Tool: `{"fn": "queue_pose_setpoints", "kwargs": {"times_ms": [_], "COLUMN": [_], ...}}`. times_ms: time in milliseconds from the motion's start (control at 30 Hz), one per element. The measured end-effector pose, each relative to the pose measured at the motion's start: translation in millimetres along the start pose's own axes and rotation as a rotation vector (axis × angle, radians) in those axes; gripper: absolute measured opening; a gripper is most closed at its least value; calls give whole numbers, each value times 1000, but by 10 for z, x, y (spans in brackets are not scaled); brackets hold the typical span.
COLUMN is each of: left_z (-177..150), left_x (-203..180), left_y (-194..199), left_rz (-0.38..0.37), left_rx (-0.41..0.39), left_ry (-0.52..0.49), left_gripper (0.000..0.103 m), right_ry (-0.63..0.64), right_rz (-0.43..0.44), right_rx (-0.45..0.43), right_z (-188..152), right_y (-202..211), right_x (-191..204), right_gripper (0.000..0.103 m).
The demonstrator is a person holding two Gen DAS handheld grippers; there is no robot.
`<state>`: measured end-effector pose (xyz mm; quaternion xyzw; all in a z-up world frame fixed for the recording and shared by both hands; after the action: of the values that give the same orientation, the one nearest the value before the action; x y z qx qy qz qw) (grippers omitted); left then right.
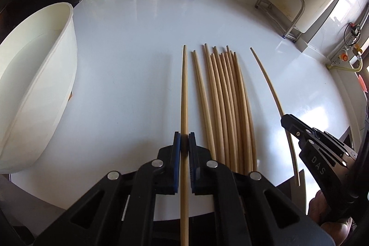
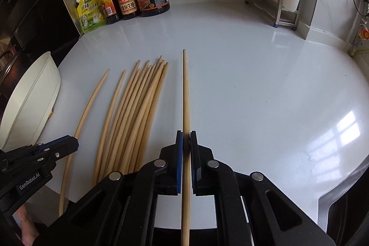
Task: Organize utensils
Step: 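Carry both chopsticks into the white water basin and open both tools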
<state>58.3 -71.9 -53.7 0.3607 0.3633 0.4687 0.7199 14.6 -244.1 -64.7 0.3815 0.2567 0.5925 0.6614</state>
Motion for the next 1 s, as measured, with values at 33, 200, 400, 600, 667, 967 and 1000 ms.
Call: {"fn": "queue_pose_setpoints", "kwargs": {"times_ms": [33, 200, 400, 600, 667, 967, 1000], "left_z": [17, 152, 338, 493, 542, 601, 604], "left_x": [-1, 126, 567, 1323, 1576, 2327, 2375], "left_y": [50, 358, 853, 1227, 1260, 1024, 982], "left_rz": [-5, -21, 14, 127, 158, 212, 214], "left_rx": [-8, -65, -173, -253, -256, -218, -209], "left_ry": [-5, -8, 20, 95, 125, 200, 204], "left_gripper": [7, 7, 7, 7, 7, 8, 8], "right_ry": [-3, 15, 72, 144, 169, 269, 277], "right_rz": [12, 73, 200, 329, 362, 416, 415], "right_rx": [-9, -56, -117, -139, -121, 24, 40], "right_z": [21, 178, 462, 795, 883, 836, 813], "right_y": [50, 277, 488, 444, 357, -137, -199], "right_x": [27, 282, 860, 1678, 1975, 2925, 2974], "right_gripper": [6, 6, 6, 6, 6, 6, 6]}}
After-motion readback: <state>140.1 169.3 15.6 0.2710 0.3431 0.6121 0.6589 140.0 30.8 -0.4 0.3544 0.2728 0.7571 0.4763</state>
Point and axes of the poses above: each gripper's, at about its wrist camera, not at the fingertips, and y roughly against the way its jaws point, x to its left, z to its top, the point moved 2 cm from there along -y, roughly the way its jaws point
